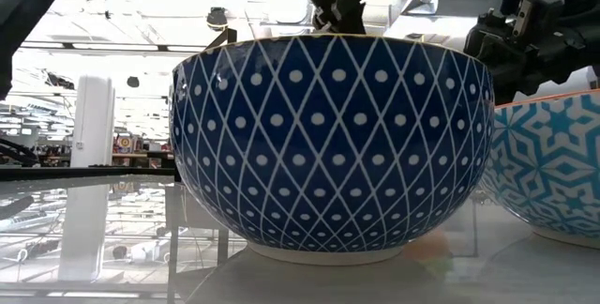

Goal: Place and stack bowls onto a shelf
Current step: Stack the yellow bowl on top of the purple bowl on the shelf, then stack the green bowl on top of the yellow bowl on the shelf

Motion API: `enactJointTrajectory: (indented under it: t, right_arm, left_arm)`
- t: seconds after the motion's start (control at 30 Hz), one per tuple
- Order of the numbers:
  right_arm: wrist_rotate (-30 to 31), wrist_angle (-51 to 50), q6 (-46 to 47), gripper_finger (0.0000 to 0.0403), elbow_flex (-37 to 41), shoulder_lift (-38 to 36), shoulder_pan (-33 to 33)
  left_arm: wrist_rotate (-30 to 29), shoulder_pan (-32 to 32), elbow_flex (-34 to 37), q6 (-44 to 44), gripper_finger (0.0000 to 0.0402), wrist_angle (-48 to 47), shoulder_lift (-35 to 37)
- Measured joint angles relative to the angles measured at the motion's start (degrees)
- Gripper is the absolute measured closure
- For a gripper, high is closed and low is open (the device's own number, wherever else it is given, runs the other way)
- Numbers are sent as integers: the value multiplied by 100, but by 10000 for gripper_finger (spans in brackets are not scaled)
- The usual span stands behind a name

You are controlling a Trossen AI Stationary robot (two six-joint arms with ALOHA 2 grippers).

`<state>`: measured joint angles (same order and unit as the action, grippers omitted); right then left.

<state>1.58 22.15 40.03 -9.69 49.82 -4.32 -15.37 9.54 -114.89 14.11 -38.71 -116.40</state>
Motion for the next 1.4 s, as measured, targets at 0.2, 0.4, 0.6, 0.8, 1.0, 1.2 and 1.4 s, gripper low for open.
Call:
enactJointTrajectory:
  t: [0.2,0.4,0.6,0.8,1.0,1.2,1.4]
  right_arm:
    - [-4,-107,0,317,0,0,-4]
    - [-11,-134,0,317,0,-2,-6]
    - [-13,-180,2,317,0,-2,-6]
    - [-13,-186,2,317,0,-2,-6]
    - [-13,-199,2,317,0,-2,-6]
    - [-13,-201,2,317,0,-2,-6]
    - [-13,-201,2,317,0,-2,-6]
  left_arm:
    - [122,34,3,0,401,94,-107]
    - [96,57,2,17,401,139,-221]
    - [460,162,-4,-197,401,219,-208]
    - [763,248,-4,-368,384,198,-208]
    - [764,248,-4,-181,323,197,-208]
    - [761,245,-249,-171,258,-26,-208]
    - [1157,112,-965,-357,234,-392,-205]
